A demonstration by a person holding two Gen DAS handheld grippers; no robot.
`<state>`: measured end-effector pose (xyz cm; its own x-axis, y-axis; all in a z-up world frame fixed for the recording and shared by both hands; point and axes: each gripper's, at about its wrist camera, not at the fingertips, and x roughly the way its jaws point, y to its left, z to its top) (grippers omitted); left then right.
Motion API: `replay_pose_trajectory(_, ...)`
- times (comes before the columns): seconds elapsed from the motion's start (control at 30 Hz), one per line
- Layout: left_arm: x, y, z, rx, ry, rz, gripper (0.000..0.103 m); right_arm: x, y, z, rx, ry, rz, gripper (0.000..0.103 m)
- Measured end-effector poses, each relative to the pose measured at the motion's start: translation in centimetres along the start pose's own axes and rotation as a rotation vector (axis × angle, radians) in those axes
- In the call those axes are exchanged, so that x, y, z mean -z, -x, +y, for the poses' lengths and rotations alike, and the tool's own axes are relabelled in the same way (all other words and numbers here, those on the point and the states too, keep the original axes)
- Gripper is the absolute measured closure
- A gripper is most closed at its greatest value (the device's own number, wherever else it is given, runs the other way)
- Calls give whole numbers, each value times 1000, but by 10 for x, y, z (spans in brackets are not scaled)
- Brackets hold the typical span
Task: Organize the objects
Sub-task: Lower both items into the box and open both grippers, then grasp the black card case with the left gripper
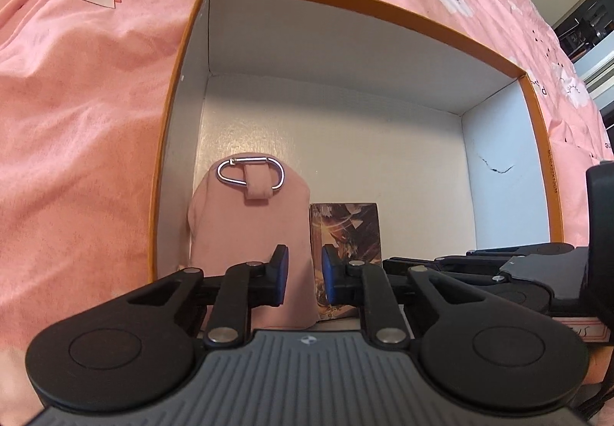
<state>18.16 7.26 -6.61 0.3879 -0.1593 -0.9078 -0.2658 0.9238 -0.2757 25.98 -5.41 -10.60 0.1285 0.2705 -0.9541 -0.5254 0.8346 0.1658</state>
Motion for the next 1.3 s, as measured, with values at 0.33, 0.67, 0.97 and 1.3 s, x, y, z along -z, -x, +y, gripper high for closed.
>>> replay_pose_trajectory(0.33,8,44,-6,64,-83,-81,82,18,42,4,-5,20,-129,98)
replay_pose_trajectory(0.67,53,95,0,77,-150,-75,74,66,127,19,-84,12,-371,97)
replay_pose_trajectory(0.97,94,53,47,84,76,179,63,120,105,47,-184,1,-264,97)
replay_pose_trajectory(1.3,122,26,58,61,155,299,48,148,47,74,-202,60,-39,97)
